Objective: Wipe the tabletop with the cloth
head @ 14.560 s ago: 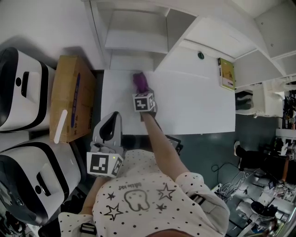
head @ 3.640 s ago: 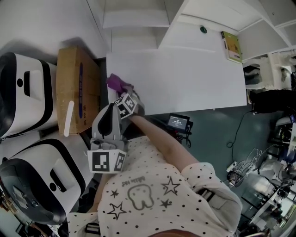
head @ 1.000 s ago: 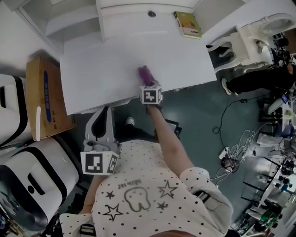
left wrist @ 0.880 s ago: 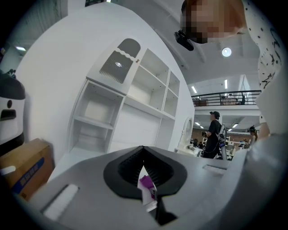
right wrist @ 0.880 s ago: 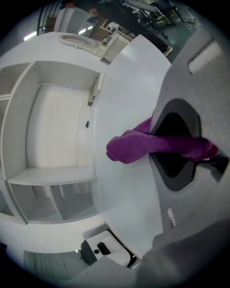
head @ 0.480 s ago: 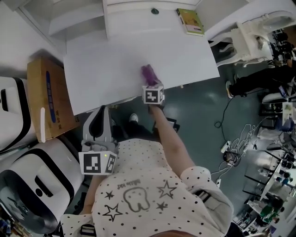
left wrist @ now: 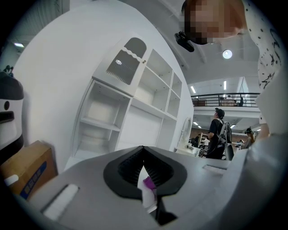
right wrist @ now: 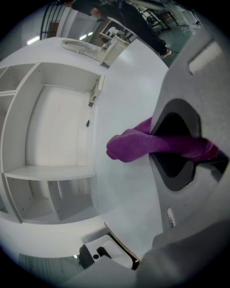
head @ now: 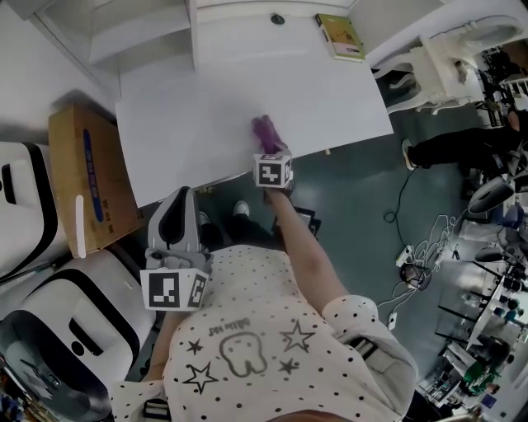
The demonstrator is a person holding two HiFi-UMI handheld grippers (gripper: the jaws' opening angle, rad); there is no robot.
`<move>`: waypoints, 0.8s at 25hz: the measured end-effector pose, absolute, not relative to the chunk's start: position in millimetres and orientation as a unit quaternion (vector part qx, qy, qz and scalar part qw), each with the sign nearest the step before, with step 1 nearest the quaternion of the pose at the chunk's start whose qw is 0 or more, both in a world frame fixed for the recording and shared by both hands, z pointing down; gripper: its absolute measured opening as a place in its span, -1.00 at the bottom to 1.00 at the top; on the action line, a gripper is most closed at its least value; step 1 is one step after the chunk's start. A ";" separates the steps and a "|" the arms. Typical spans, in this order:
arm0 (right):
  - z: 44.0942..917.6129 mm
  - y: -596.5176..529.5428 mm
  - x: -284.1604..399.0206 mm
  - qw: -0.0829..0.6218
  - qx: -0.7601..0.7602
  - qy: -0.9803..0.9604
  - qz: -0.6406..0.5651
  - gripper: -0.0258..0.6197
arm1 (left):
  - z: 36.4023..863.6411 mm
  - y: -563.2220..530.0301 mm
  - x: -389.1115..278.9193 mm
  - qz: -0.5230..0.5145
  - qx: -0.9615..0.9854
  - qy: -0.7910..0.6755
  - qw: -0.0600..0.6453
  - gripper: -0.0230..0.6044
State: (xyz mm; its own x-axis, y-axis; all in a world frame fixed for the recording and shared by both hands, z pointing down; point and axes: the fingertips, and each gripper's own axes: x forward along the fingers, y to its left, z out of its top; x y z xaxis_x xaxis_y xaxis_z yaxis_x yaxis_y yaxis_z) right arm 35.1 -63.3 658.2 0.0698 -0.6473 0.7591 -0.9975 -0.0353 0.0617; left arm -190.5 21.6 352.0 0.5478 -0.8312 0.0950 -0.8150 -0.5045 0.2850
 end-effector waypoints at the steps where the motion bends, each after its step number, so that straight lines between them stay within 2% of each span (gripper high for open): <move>1: 657.0 -63.0 32.1 0.310 0.662 -0.622 0.282 -0.73 | 352.0 21.0 -191.4 -0.027 0.868 -0.473 0.150 -0.95; 20: 656.7 -61.6 -11.7 0.318 0.655 -0.632 0.268 -0.73 | 356.3 14.2 -216.3 -0.028 0.871 -0.465 0.156 -0.95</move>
